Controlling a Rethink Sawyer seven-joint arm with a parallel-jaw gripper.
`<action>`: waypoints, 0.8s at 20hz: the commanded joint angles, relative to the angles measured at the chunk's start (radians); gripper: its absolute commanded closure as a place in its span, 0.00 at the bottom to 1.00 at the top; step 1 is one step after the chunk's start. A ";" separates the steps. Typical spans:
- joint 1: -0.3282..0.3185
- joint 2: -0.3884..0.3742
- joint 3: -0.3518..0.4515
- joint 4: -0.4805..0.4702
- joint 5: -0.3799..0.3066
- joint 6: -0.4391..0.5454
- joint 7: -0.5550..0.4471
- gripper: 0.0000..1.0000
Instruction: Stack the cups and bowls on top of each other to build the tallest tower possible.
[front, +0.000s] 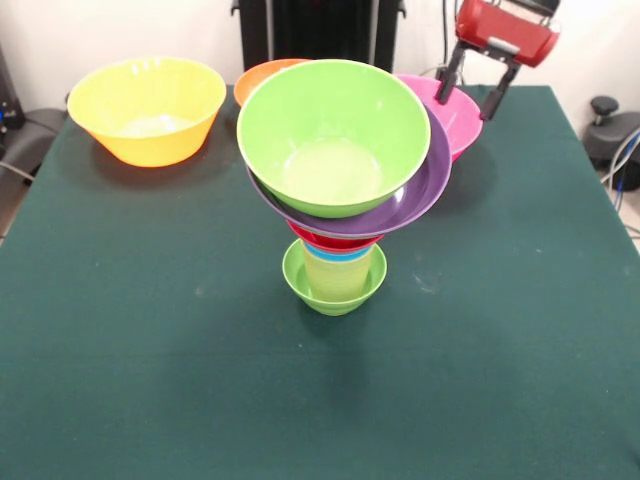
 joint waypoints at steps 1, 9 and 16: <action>0.025 0.099 0.015 0.054 0.054 -0.110 0.226 0.00; 0.052 0.166 -0.007 0.044 0.119 -0.170 0.223 0.00; 0.068 0.181 -0.012 0.043 0.173 -0.181 0.201 0.00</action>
